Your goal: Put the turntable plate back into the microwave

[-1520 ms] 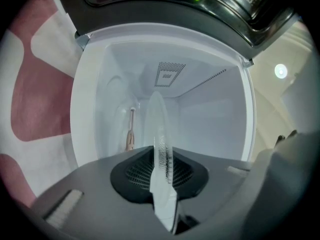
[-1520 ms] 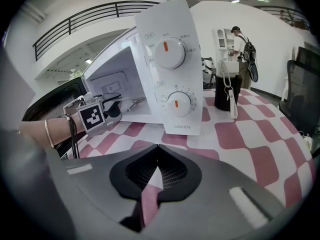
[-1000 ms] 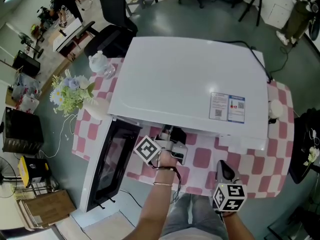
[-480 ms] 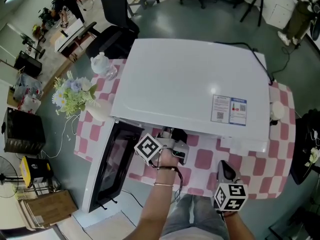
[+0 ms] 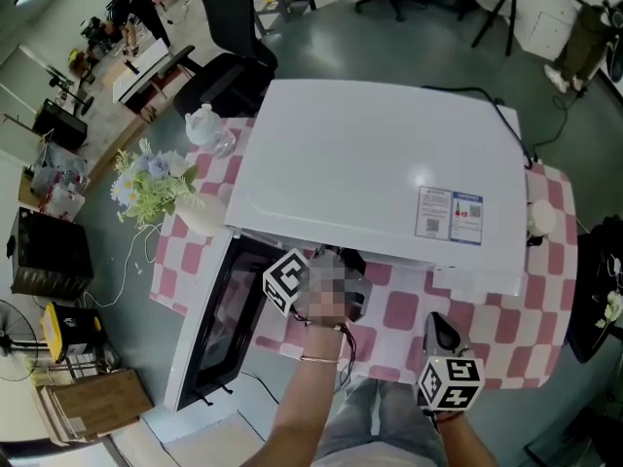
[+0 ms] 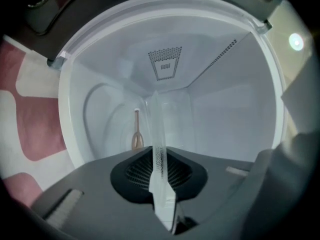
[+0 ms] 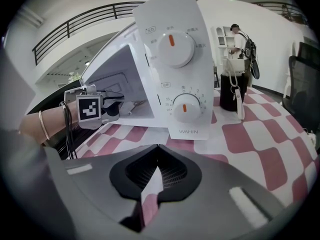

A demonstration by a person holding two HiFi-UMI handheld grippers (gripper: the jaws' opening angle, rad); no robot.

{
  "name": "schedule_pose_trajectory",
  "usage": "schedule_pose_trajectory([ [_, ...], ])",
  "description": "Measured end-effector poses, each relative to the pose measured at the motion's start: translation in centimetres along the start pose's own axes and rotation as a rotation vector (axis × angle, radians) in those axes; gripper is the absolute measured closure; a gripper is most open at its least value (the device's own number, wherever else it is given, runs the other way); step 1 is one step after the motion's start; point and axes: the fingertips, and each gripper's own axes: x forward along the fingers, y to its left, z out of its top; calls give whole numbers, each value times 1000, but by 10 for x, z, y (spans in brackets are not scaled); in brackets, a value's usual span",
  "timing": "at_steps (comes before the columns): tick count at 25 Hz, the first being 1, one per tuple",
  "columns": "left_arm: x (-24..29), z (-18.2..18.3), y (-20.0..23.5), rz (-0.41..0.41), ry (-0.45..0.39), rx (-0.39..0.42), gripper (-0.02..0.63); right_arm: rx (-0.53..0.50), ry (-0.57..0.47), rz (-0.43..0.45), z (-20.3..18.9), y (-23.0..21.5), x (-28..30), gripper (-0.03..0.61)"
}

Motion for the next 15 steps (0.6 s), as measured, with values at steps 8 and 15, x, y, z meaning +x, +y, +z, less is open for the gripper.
schedule_pose_trajectory([
  [8,0,-8,9,146,81,98,560,-1,2,3,-4,1,-5,568],
  [15,0,-18,9,197,183,203,459,2,0,3,-5,0,-8,569],
])
